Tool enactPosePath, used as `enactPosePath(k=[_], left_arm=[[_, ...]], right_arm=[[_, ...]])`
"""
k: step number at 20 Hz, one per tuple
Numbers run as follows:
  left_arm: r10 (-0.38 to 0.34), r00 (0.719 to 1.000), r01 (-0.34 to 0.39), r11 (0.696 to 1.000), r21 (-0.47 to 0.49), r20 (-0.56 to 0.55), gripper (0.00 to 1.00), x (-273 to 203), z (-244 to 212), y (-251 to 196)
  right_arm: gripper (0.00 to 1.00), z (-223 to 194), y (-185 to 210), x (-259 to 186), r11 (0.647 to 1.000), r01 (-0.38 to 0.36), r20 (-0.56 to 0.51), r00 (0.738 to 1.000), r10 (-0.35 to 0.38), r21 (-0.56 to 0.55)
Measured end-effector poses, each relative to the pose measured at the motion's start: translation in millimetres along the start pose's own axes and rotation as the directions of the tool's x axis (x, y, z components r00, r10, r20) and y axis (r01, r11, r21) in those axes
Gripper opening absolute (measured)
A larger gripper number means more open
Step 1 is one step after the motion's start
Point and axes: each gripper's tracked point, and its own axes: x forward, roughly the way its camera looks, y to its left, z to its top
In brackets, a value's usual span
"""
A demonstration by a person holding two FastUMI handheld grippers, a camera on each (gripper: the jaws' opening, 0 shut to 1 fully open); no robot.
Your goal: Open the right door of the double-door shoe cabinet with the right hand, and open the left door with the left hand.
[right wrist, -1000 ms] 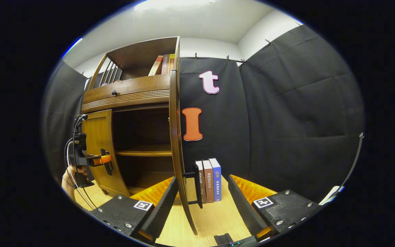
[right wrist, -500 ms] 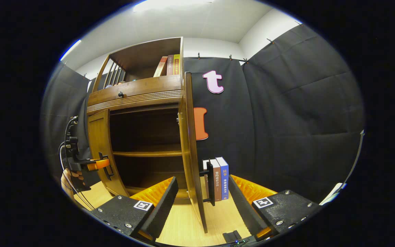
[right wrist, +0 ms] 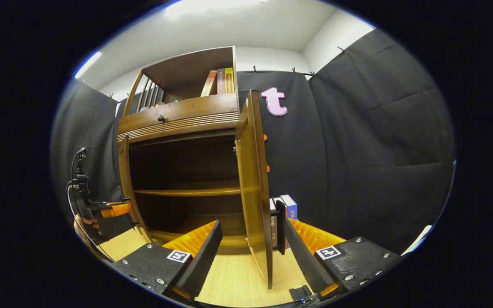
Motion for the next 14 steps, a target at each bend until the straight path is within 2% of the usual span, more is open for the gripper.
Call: enactPosePath(k=[2,7,8,10,13,14], left_arm=[[0.005,1.0,-0.005,1.0,0.003,0.002,0.31,-12,1,6],[0.033,0.999,-0.033,0.999,-0.005,-0.009,0.34,-38,-2,21],[0.037,0.999,-0.037,0.999,-0.004,-0.009,0.31,-40,-2,24],[0.049,0.999,-0.049,0.999,0.002,-0.008,0.34,-49,-2,30],[0.072,0.997,-0.072,0.997,-0.007,-0.001,0.31,-59,-3,39],[0.079,0.997,-0.079,0.997,-0.016,-0.003,0.34,-62,-3,41]], right_arm=[[0.91,0,6,0,1.0,-0.011,0.004,1.0,0.011,-0.007],[0.91,-3,21,2,0.999,-0.031,0.004,0.999,0.031,-0.011],[0.91,-3,24,2,0.999,-0.036,0.004,0.999,0.036,-0.01],[0.91,-4,30,3,0.999,-0.047,0.006,0.999,0.047,-0.008],[0.91,-5,40,4,0.998,-0.064,0.002,0.998,0.064,-0.011],[0.91,-5,44,4,0.997,-0.071,0.001,0.997,0.071,-0.015]])
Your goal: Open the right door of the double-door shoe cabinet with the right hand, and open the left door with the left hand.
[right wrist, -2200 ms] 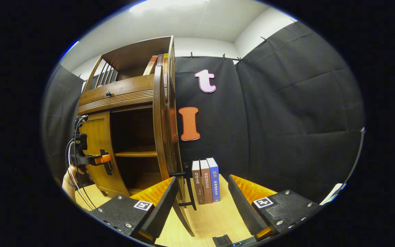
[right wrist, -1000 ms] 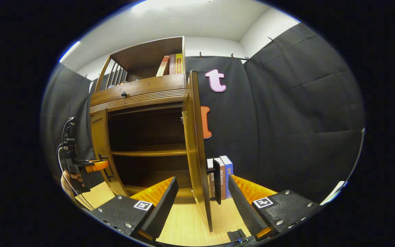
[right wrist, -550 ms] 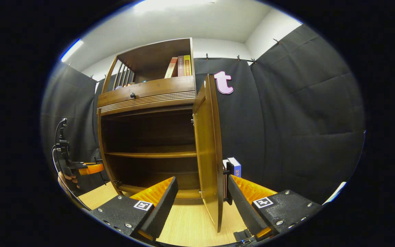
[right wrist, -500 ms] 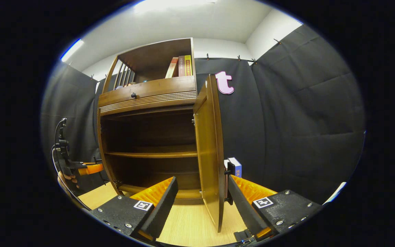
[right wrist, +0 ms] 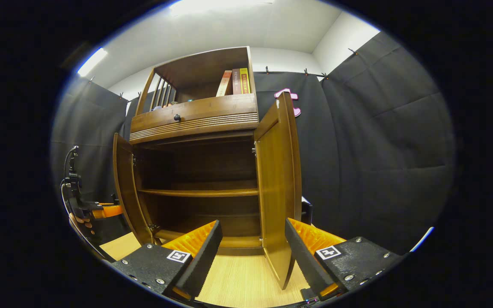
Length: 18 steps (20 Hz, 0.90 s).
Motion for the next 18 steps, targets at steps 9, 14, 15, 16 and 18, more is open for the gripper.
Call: enactPosePath(k=[9,14,15,16,18], left_arm=[[0.079,0.997,-0.079,0.996,0.034,0.0,0.27,-23,7,30],[0.127,0.992,-0.127,0.991,0.049,-0.001,0.24,-34,7,47],[0.137,0.991,-0.136,0.989,0.049,-0.005,0.23,-35,5,52],[0.146,0.989,-0.146,0.988,0.049,-0.008,0.24,-36,5,55],[0.167,0.986,-0.166,0.985,0.043,-0.006,0.24,-40,6,64]], right_arm=[[0.91,2,15,4,1.0,-0.028,0.011,1.0,0.028,-0.009],[0.91,-2,22,4,0.999,-0.043,0.005,0.999,0.043,0.001],[0.91,-4,23,4,0.999,-0.045,0.003,0.999,0.045,-0.001],[0.91,-5,26,5,0.999,-0.049,0.001,0.999,0.049,-0.002],[0.91,-6,31,7,0.998,-0.059,-0.002,0.998,0.059,-0.002]])
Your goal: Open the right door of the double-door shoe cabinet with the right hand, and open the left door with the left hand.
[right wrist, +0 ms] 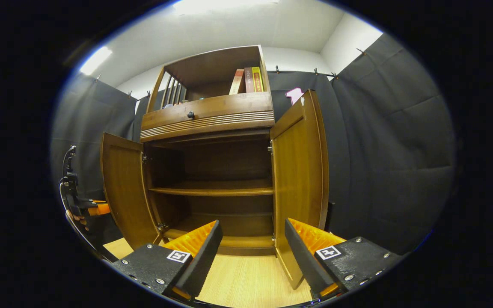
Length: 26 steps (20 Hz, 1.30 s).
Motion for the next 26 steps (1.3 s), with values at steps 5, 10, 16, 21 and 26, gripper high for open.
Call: enactPosePath(k=[5,10,16,21,26], left_arm=[[0.037,0.999,-0.037,0.999,-0.013,0.009,0.24,-8,0,26],[0.034,0.999,-0.034,0.999,-0.007,0.022,0.11,-15,0,46],[0.042,0.998,-0.041,0.999,-0.011,0.036,0.16,-23,2,68],[0.092,0.995,-0.09,0.995,-0.031,0.047,0.16,-35,0,94],[0.081,0.996,-0.08,0.996,-0.047,0.035,0.16,-35,-5,94]], right_arm=[[0.91,-3,14,7,1.0,-0.024,-0.007,1.0,0.024,-0.007],[0.91,-6,32,14,0.998,-0.055,-0.011,0.998,0.055,-0.001],[0.91,-8,55,17,0.996,-0.093,-0.023,0.995,0.092,-0.007],[0.91,-6,69,19,0.993,-0.114,-0.016,0.993,0.113,-0.008],[0.91,-10,69,24,0.994,-0.108,-0.026,0.994,0.108,-0.013]])
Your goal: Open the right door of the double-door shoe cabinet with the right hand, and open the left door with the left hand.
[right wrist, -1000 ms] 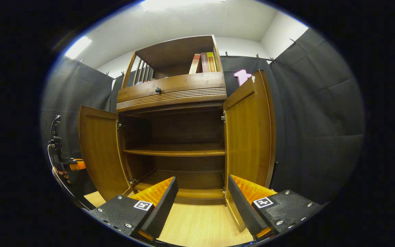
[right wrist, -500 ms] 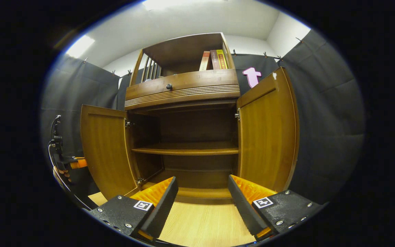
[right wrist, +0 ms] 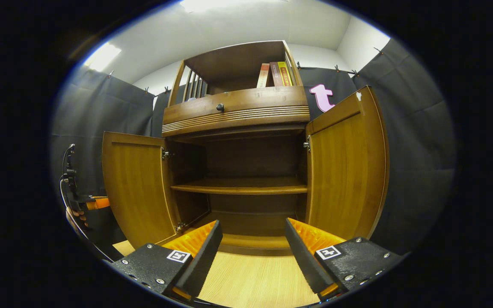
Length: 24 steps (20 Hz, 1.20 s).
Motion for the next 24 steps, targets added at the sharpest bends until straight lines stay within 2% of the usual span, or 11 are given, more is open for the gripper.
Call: enactPosePath(k=[5,7,9,12,16,19,20,21,22,23,24], left_arm=[[0.015,1.0,-0.015,1.0,-0.023,0.004,0.16,-6,9,-2],[0.025,0.999,-0.023,0.999,-0.042,0.028,0.13,-11,22,-5],[0.023,0.997,-0.019,0.998,-0.054,0.07,0.16,-22,42,-9],[-0.005,0.995,0.012,0.998,-0.067,0.103,0.16,-33,60,-24],[-0.04,0.993,0.048,0.997,-0.068,0.109,0.17,-38,80,-50],[-0.064,0.993,0.069,0.997,-0.04,0.101,0.16,-33,88,-74],[-0.082,0.991,0.086,0.996,-0.039,0.103,0.1,-31,91,-85],[-0.1,0.99,0.105,0.994,-0.042,0.101,0.16,-29,91,-95],[-0.117,0.988,0.122,0.992,-0.044,0.096,0.17,-27,91,-104],[-0.13,0.987,0.135,0.99,-0.043,0.094,0.17,-24,93,-111],[-0.138,0.986,0.142,0.989,-0.039,0.094,0.22,-20,94,-117]], right_arm=[[0.91,-2,-18,4,0.999,0.04,0.002,0.999,-0.04,0.013],[0.91,0,-27,7,0.998,0.057,0.008,0.998,-0.057,0.023],[0.91,3,-34,9,0.997,0.07,0.014,0.997,-0.071,0.027],[0.91,8,-42,14,0.995,0.092,0.025,0.995,-0.093,0.037],[0.91,27,-37,21,0.994,0.076,0.063,0.995,-0.081,0.074],[0.91,45,-40,22,0.995,0.088,0.101,0.991,-0.092,0.042],[0.91,53,-42,21,0.995,0.1,0.116,0.988,-0.102,0.028],[0.95,59,-44,21,0.994,0.105,0.129,0.986,-0.106,0.016],[1.0,63,-45,19,0.994,0.106,0.138,0.985,-0.105,0.001],[0.91,66,-49,19,0.993,0.119,0.145,0.982,-0.117,-0.012],[0.91,69,-56,18,0.99,0.14,0.155,0.979,-0.135,-0.025]])
